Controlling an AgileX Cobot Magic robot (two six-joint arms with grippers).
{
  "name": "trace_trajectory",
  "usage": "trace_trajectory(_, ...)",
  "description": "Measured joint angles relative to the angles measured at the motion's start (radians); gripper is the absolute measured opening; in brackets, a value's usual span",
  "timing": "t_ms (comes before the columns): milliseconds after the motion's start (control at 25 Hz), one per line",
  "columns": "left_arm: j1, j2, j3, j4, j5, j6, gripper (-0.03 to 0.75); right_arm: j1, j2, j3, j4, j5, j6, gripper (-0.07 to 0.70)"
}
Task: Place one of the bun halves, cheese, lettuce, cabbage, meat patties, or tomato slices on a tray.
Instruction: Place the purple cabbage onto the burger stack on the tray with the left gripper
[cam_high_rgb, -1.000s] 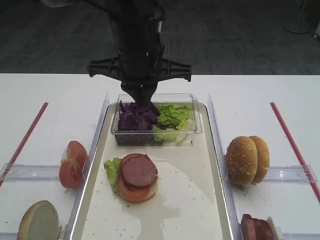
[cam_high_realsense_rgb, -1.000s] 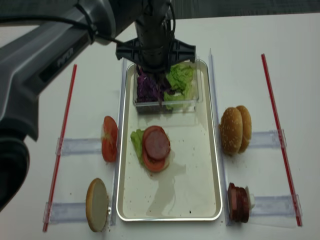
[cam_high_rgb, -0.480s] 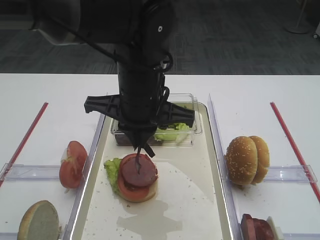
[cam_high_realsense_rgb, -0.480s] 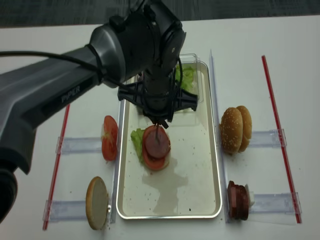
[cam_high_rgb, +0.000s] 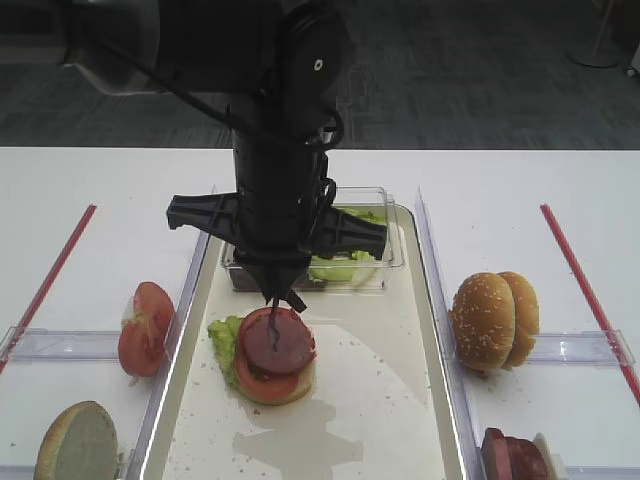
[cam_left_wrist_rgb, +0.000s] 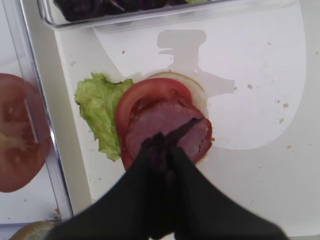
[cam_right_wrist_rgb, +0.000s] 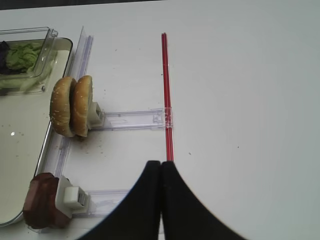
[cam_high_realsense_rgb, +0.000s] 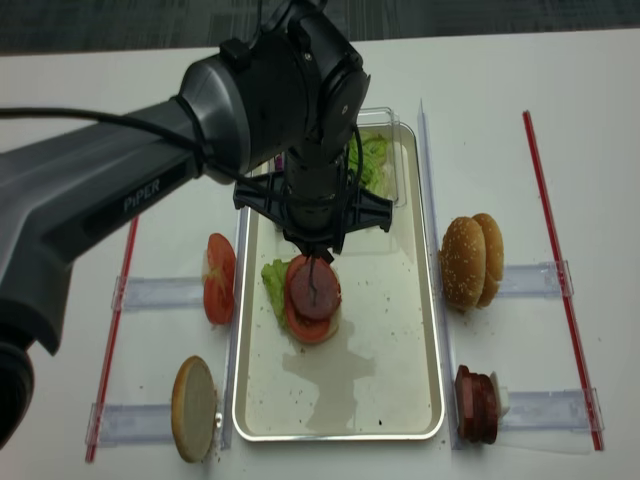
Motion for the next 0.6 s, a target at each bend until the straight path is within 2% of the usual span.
trace_trajectory(360, 0.021, 0.000, 0.007, -0.008, -0.002, 0.020, 0.043, 0.000, 0.000, 0.000, 0.000, 0.000, 0.000, 0.036)
trace_trajectory(600, 0.021, -0.004, 0.093, -0.022, -0.006, 0.021, 0.043, 0.000, 0.000, 0.000, 0.000, 0.000, 0.000, 0.036)
